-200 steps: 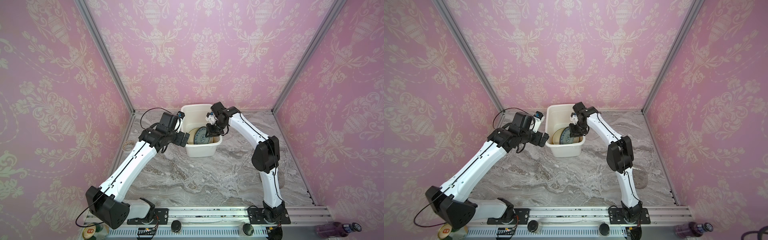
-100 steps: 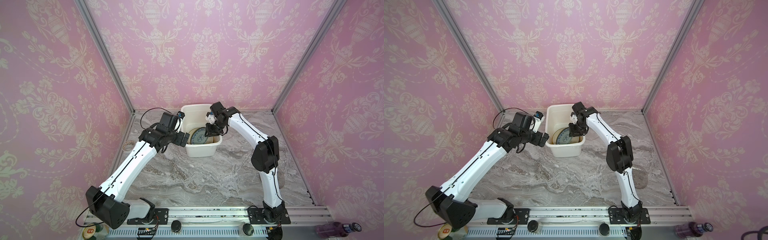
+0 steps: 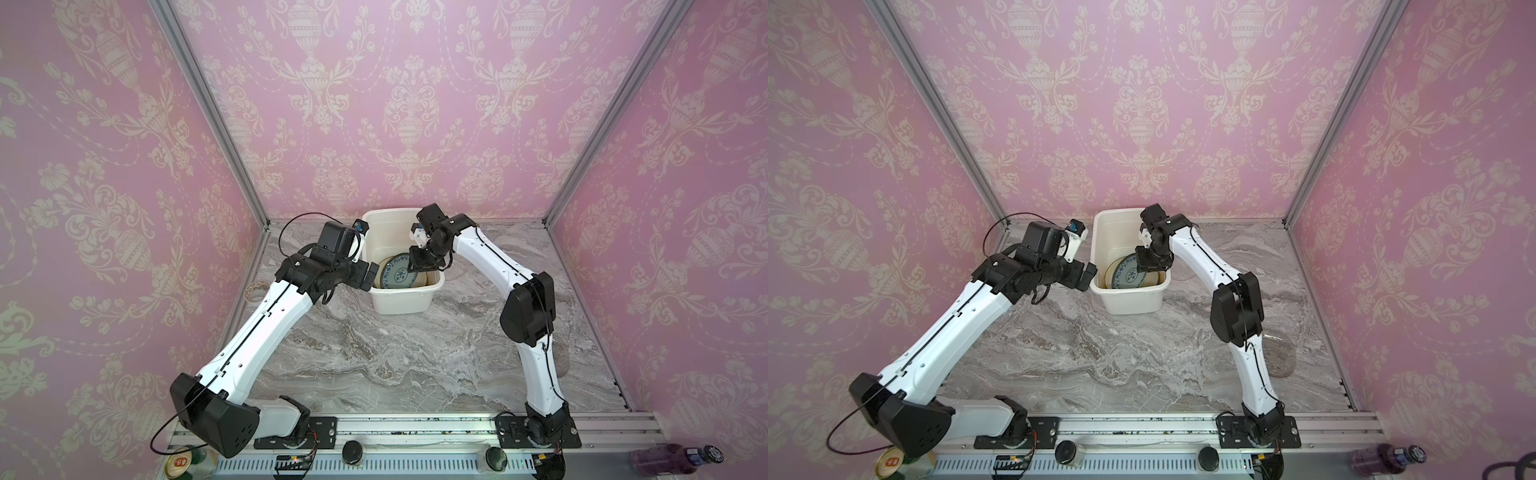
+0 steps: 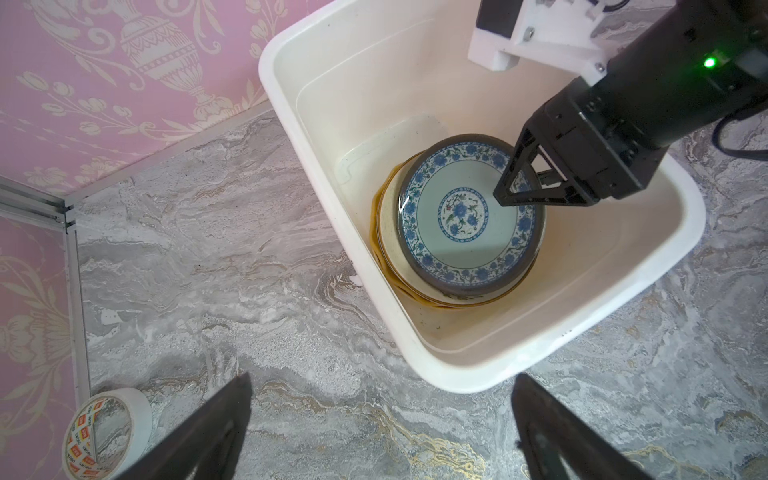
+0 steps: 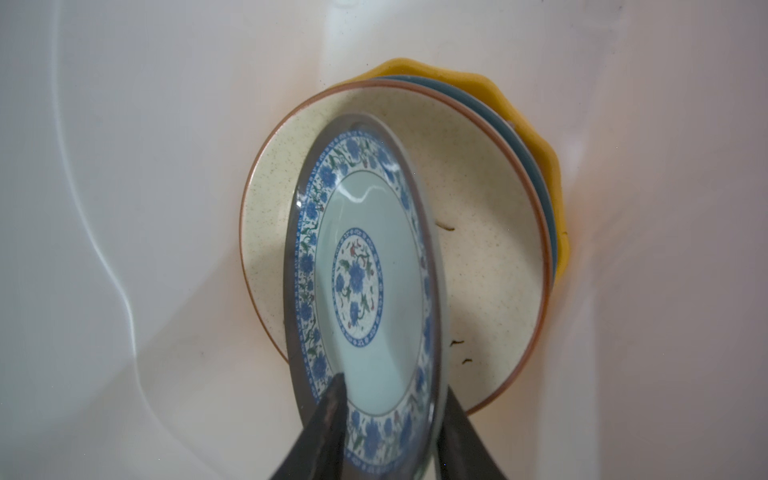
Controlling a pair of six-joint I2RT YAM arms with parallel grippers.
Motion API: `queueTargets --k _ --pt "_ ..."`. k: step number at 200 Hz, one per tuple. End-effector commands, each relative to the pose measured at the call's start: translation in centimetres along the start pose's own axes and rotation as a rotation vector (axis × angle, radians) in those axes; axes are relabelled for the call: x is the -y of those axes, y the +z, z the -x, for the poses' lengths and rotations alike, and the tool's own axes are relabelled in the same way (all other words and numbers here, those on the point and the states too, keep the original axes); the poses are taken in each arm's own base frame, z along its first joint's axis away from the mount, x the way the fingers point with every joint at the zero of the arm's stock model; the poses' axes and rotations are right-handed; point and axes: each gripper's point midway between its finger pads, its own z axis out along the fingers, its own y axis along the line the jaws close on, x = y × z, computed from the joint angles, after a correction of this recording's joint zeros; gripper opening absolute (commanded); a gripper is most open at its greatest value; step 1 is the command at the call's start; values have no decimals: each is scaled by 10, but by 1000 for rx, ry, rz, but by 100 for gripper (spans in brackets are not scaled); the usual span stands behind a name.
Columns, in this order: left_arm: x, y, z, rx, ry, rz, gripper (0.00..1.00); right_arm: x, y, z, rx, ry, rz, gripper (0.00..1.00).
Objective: Place the plates into the plastic bin on the countertop
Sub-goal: 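Lay the floral plate flat on the stack with the right gripper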
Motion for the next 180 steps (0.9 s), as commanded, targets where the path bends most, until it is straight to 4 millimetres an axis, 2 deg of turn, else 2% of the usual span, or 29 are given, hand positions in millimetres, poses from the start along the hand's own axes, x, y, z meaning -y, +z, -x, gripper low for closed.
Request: queueTargets --k 1,75,180 --pt "-1 -1 5 -2 0 13 99 27 46 -20 -106 13 -98 35" --pt "-1 -4 9 10 -4 14 99 30 47 -16 -73 -40 -228 35" --pt "-4 -5 6 4 14 27 99 35 58 -16 -82 -61 -287 39"
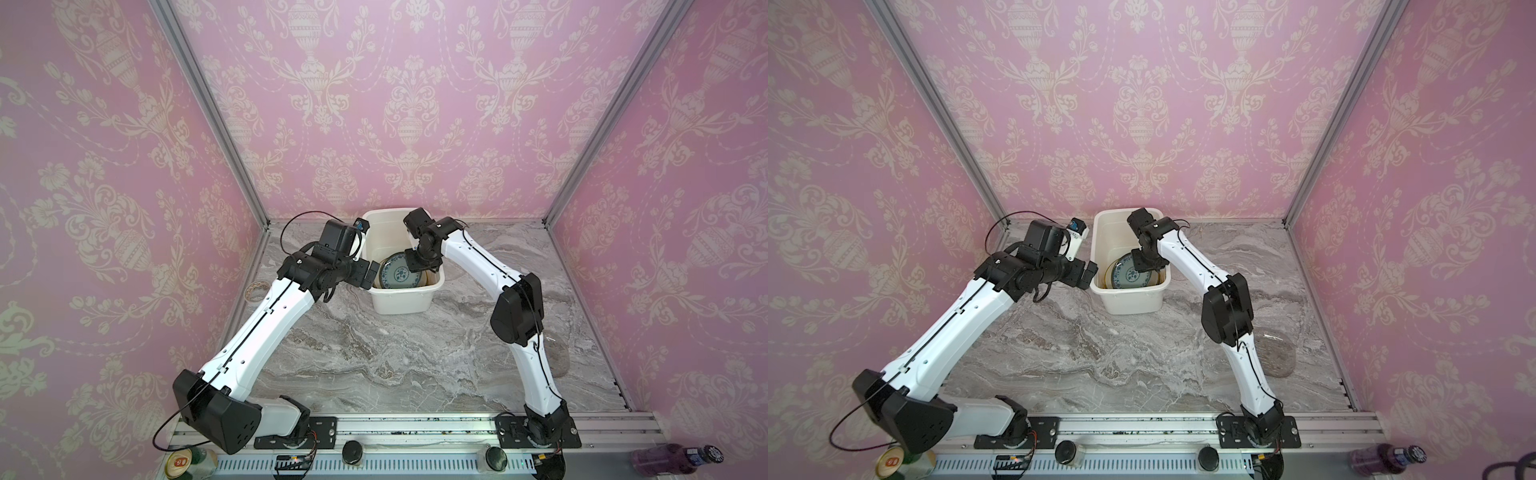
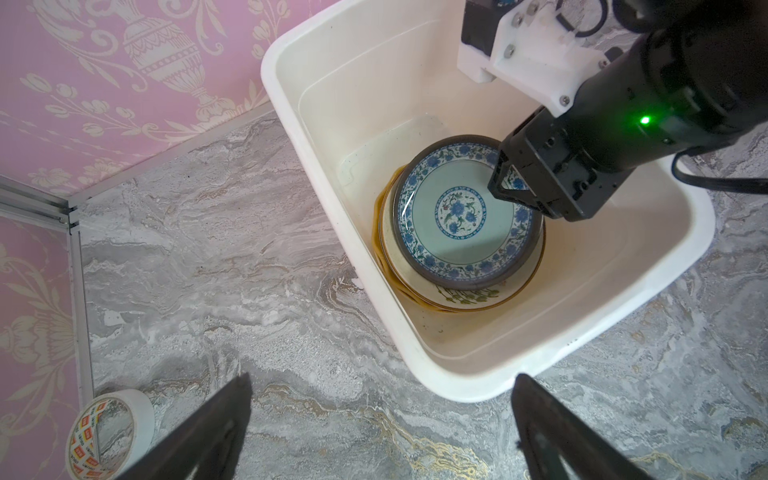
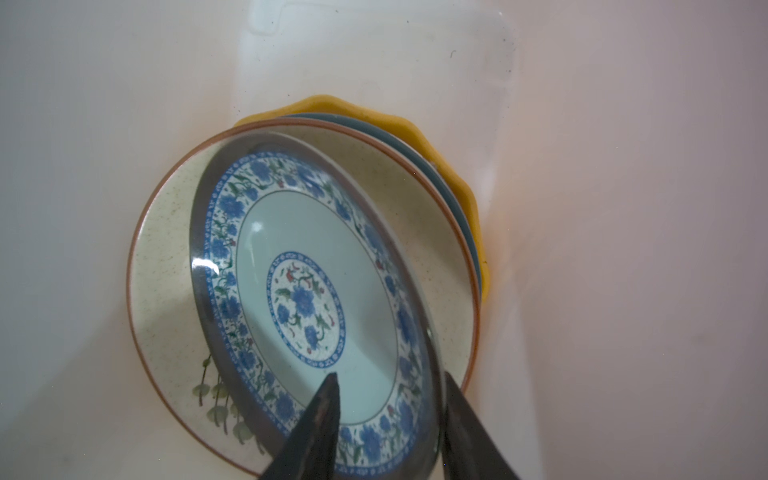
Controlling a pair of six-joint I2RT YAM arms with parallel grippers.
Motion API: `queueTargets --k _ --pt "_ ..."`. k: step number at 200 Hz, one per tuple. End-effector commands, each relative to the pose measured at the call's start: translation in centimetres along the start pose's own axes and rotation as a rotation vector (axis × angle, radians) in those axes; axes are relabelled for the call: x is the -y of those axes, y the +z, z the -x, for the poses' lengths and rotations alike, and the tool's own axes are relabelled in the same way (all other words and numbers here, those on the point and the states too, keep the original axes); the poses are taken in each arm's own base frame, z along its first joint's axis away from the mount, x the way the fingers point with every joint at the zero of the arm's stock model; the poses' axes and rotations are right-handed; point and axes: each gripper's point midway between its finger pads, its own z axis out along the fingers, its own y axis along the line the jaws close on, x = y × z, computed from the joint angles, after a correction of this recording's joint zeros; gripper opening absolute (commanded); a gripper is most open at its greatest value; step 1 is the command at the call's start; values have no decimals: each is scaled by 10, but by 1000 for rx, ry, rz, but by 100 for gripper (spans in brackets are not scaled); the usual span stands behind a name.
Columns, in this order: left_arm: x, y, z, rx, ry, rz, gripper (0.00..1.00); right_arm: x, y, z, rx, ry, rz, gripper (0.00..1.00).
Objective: Place the plates into the plastic bin on the countertop
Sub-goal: 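Lay the floral plate flat on the stack with the right gripper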
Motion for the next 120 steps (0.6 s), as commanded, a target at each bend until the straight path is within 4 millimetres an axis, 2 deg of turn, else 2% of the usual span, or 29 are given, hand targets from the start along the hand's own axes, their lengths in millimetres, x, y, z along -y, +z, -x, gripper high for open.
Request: queueTargets --k 1,120 --pt "-3 -8 3 7 14 20 99 4 48 -33 -151 -17 -26 39" --pt "-5 -5 2 -6 23 36 99 2 70 -41 -186 -25 -43 39"
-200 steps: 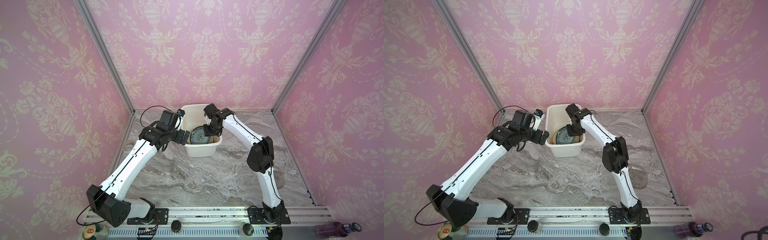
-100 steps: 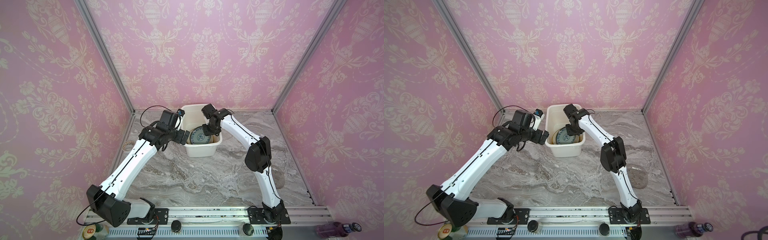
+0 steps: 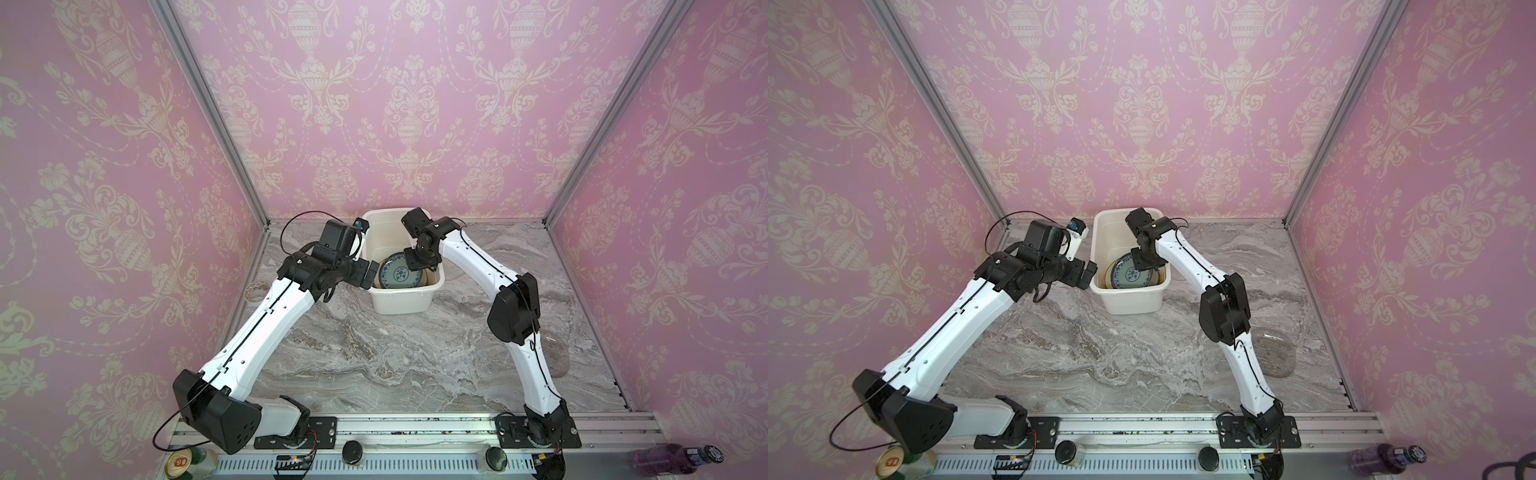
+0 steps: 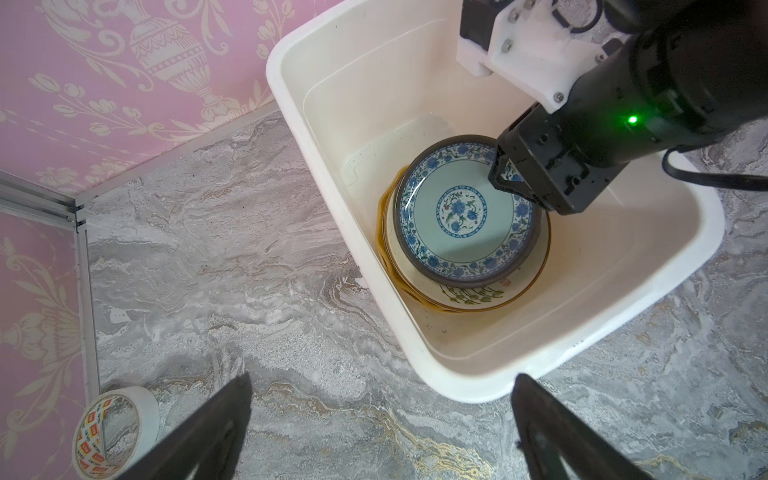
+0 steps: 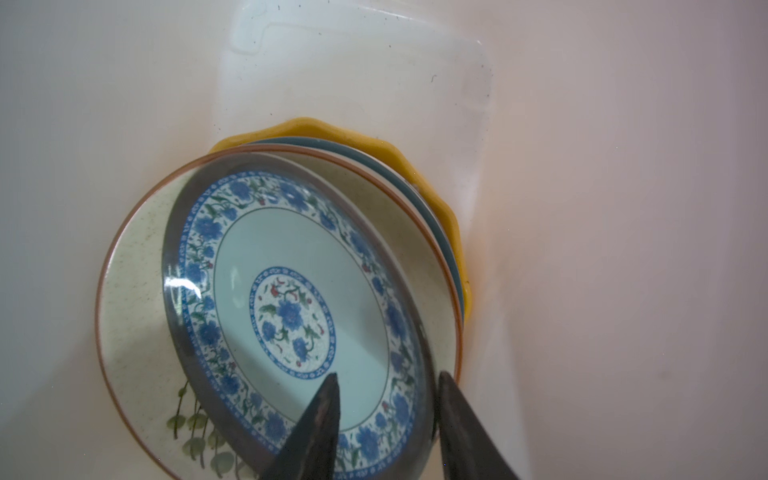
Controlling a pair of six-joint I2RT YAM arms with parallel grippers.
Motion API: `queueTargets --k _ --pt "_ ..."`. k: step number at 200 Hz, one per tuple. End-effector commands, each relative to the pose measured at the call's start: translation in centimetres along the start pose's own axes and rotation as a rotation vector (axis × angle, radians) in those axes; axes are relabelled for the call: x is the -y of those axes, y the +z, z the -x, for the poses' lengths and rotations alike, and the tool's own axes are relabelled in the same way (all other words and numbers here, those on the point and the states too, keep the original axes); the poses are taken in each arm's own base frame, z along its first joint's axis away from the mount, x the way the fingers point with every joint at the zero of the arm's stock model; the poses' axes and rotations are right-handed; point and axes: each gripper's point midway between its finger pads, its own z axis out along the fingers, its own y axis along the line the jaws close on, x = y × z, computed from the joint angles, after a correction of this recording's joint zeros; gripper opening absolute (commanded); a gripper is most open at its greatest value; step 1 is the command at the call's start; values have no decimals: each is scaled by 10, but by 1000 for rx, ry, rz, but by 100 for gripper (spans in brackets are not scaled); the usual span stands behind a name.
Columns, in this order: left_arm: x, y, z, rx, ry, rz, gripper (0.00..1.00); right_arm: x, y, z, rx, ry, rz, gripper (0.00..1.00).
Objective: Place the plates into the plastic bin on the countertop
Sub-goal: 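Lay the floral plate flat on the stack with the right gripper, then draw back the open right gripper while the left reaches for the glass plate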
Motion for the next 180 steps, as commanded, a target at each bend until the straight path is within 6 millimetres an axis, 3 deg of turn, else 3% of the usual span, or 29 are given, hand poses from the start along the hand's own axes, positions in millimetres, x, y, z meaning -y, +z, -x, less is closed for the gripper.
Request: queueTargets --k 1,80,111,139,180 --pt "-3 -5 2 -5 23 25 99 -6 64 -50 -206 -12 7 39" --pt "-5 -4 1 -8 24 37 99 -1 75 -56 -227 -5 -31 39" --pt "-6 -6 2 -4 25 42 99 -2 67 -49 -203 0 -25 39" --pt "-9 -14 8 20 6 54 99 -7 34 -25 -106 -3 -6 38" --pt "-17 -44 24 115 -60 82 99 -7 -54 15 108 -8 25 39"
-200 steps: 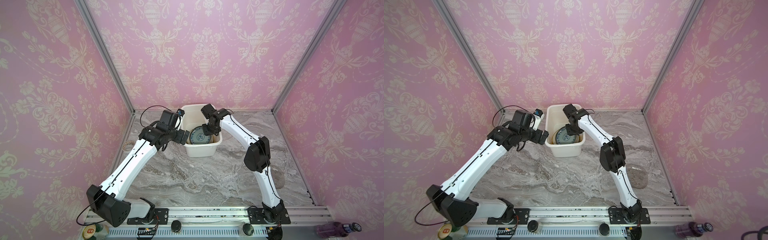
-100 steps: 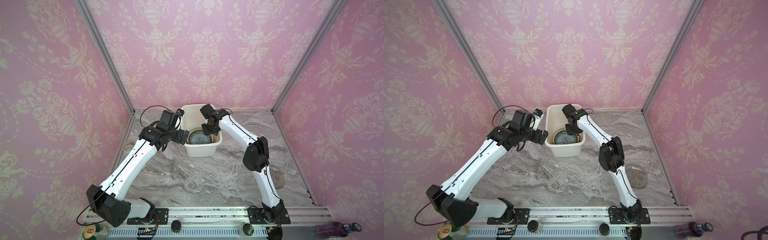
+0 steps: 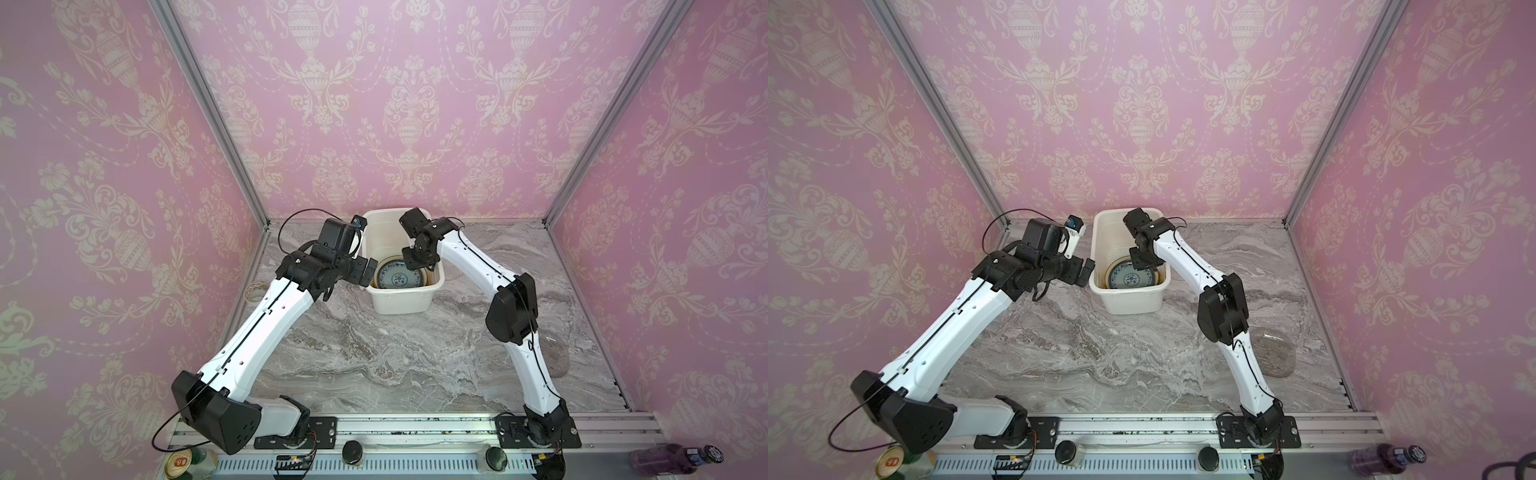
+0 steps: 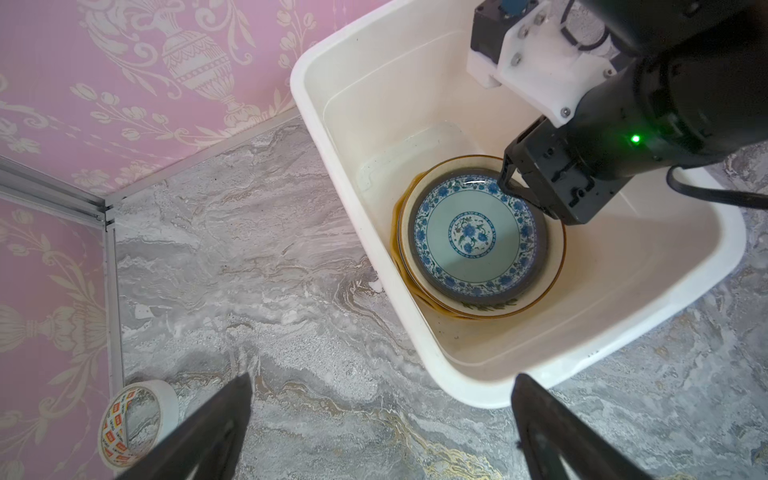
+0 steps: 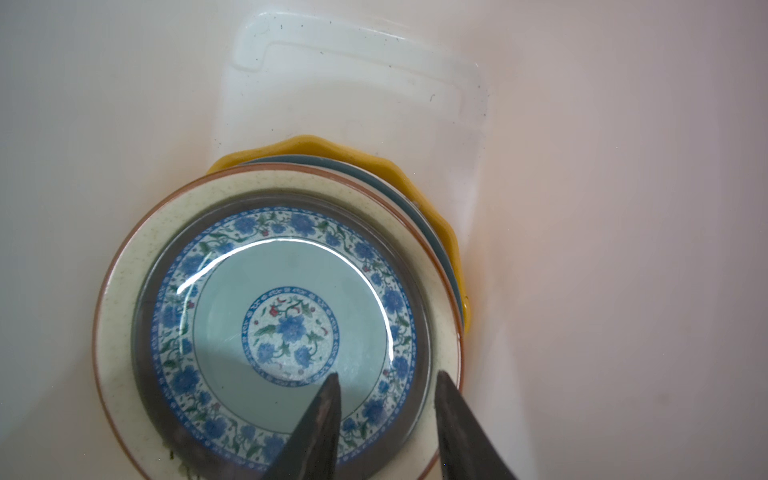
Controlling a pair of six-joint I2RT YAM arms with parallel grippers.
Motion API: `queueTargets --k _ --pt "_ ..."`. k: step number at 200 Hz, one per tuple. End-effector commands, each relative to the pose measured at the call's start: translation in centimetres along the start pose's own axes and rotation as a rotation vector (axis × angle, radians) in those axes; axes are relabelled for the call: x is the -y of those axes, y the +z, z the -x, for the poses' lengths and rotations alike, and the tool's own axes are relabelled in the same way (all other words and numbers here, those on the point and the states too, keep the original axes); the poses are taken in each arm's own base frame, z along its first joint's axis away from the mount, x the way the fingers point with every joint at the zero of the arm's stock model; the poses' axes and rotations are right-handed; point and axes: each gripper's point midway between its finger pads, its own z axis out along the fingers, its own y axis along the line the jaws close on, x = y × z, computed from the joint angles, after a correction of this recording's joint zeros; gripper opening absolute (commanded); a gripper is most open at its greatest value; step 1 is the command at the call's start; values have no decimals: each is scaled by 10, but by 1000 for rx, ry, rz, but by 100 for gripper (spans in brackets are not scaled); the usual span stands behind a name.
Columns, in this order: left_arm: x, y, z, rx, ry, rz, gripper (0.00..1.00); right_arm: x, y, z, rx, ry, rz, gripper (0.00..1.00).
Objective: Place the plates into the plastic bin on the countertop
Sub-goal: 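Draw back the open right gripper while the left reaches for the glass plate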
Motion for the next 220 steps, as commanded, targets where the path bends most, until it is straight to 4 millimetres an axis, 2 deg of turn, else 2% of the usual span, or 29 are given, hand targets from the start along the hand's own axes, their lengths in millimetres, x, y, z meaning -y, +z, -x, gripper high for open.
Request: queueTargets --k 1,21,36,63,80,102,134,170,182,195,210,220 --pt "-10 -36 16 90 -55 37 99 -3 -52 11 82 4 33 39" --pt "-10 -56 22 155 -94 14 99 9 -97 16 155 2 11 41" --pt "-4 -71 24 199 -116 -38 99 20 -124 11 182 6 -6 41" --pt "18 -90 28 232 -195 -190 98 44 -162 -10 194 56 -5 42" --pt "34 -93 27 217 -251 -265 96 60 -183 -26 210 116 18 42" --pt "64 -94 27 196 -239 -310 96 84 -212 -47 275 207 42 43" --pt "119 -85 27 130 -241 -357 95 118 -248 -84 370 286 -2 48" --pt "211 -64 21 44 -301 -457 93 141 -281 -122 489 371 -30 57" --pt "236 -55 20 9 -328 -482 93 149 -293 -136 538 412 -41 60" --pt "259 -43 16 -41 -377 -509 93 159 -303 -151 593 474 -61 67" --pt "283 -25 9 -110 -448 -523 91 170 -312 -169 655 554 -70 84" --pt "301 -16 4 -151 -488 -550 91 172 -316 -176 683 572 -67 88"
